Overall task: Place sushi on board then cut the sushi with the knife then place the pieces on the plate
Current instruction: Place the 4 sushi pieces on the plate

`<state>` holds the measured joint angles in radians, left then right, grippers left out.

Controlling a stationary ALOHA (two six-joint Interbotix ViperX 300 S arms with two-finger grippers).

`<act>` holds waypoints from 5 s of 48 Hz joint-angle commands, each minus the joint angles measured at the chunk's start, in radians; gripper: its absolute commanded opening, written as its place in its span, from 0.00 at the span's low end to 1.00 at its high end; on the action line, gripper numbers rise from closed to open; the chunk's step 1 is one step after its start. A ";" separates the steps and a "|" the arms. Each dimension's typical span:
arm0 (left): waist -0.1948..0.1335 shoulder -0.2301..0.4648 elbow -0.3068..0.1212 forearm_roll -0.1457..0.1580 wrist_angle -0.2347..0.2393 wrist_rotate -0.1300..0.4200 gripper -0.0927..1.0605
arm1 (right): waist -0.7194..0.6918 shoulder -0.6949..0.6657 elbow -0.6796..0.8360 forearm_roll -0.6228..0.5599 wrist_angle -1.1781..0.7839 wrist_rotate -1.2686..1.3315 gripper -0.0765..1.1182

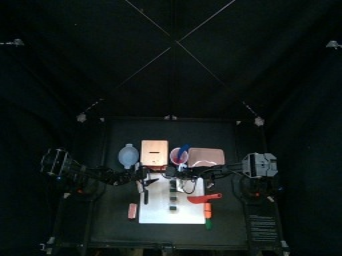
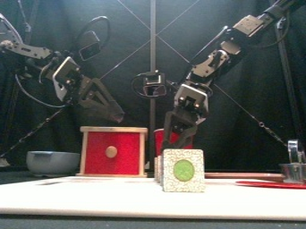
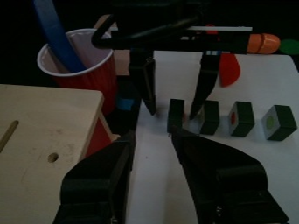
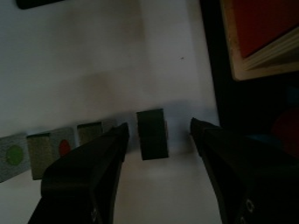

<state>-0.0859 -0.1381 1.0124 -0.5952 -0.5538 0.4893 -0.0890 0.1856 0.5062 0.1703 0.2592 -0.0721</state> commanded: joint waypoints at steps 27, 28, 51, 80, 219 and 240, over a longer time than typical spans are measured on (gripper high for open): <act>0.011 -0.006 -0.011 0.003 -0.003 -0.003 0.75 | 0.000 -0.140 0.011 -0.005 0.063 0.014 0.56; 0.009 -0.006 -0.011 0.003 -0.003 -0.003 0.75 | -0.002 -0.152 0.017 -0.002 0.066 0.014 0.56; 0.011 -0.006 -0.014 0.002 -0.003 -0.003 0.75 | -0.112 -0.419 0.235 0.034 0.138 0.014 0.56; 0.020 -0.003 -0.014 -0.002 -0.003 -0.005 0.75 | -0.357 -0.357 0.307 -0.055 0.126 0.009 0.70; 0.028 -0.002 -0.008 -0.012 0.041 -0.006 0.75 | -0.265 -0.492 0.365 0.078 0.179 0.011 0.55; 0.041 0.012 -0.018 -0.014 0.041 -0.005 0.75 | -0.454 -0.558 0.459 0.006 0.184 0.011 0.59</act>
<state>-0.0476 -0.1243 1.0155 -0.6075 -0.5077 0.4832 -0.5308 -0.3620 0.9710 0.1856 0.4464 -0.0598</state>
